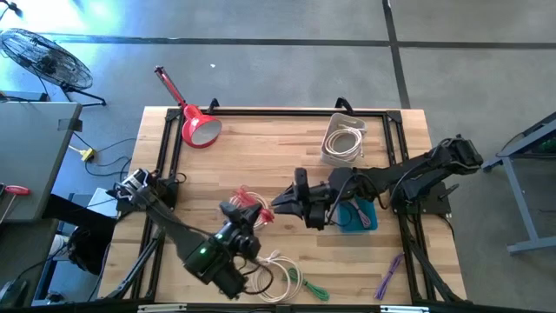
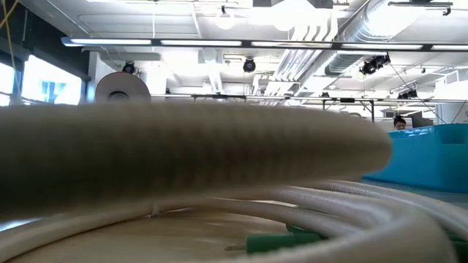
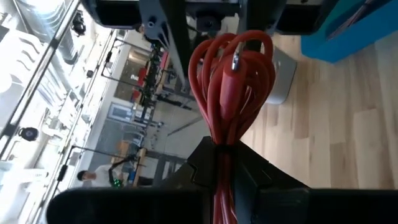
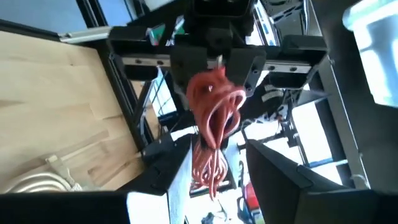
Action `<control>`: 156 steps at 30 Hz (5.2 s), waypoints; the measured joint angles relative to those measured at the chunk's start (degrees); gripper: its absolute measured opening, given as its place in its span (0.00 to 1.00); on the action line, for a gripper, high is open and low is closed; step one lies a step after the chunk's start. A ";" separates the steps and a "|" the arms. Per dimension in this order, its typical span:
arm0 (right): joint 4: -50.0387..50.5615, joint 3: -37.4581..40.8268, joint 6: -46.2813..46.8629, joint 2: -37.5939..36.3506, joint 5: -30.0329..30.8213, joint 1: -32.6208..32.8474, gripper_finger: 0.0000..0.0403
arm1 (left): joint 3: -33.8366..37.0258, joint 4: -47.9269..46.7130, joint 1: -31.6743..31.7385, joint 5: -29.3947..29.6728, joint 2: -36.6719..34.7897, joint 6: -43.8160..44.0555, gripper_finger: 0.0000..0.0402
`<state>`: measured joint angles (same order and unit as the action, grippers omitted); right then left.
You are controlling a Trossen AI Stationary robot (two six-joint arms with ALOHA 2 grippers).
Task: Pick & Place USB Port
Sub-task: Put the red charger cable into the blue bin
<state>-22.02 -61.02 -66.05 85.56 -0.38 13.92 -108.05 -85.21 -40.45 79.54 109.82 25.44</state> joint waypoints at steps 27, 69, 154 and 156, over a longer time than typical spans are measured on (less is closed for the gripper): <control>6.09 -0.04 1.30 0.02 4.72 1.26 0.36 | 0.02 16.73 5.99 -7.13 0.00 -23.52 0.04; 7.93 -0.04 2.45 0.03 15.47 3.76 0.05 | 0.02 16.69 5.96 -8.21 0.00 -22.54 0.28; 91.79 0.00 108.70 -8.68 -3.03 1.24 0.22 | 4.04 6.32 5.92 -25.15 -0.05 -11.37 0.46; 93.26 0.00 108.70 -8.68 -2.43 1.24 0.28 | 4.04 6.34 5.80 -25.70 -0.07 -11.17 0.46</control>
<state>71.24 -61.01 42.65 76.88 -2.81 15.16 -104.01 -78.87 -34.64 53.84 109.75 14.26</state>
